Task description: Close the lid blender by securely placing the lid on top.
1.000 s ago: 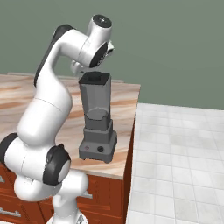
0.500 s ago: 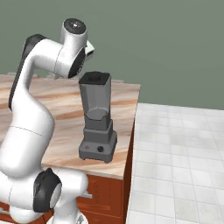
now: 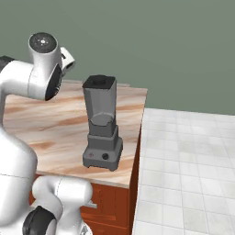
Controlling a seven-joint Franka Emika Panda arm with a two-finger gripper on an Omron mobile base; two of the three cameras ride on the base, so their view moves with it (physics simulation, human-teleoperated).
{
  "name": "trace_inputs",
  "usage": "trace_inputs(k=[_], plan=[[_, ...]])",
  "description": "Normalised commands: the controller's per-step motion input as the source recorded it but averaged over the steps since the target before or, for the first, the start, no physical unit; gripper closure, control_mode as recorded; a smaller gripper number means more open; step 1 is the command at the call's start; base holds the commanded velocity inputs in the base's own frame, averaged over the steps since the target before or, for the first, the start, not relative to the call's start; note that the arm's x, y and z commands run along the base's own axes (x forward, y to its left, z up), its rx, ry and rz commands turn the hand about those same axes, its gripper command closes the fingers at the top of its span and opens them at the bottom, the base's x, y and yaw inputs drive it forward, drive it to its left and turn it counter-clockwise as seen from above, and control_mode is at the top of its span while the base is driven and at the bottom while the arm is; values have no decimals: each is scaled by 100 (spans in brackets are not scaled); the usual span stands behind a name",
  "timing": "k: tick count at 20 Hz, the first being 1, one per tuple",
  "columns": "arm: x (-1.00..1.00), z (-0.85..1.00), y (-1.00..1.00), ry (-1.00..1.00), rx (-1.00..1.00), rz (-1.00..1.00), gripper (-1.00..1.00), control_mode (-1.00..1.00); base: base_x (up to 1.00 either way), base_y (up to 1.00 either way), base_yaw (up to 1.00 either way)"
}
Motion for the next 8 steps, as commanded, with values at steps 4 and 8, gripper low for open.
trace_inputs(k=[4, 8], plan=[[-46, 0, 21, -7, 0, 0, -100, -100, 0, 0, 0], [-36, -2, 8, -6, 0, 0, -100, -100, 0, 0, 0]])
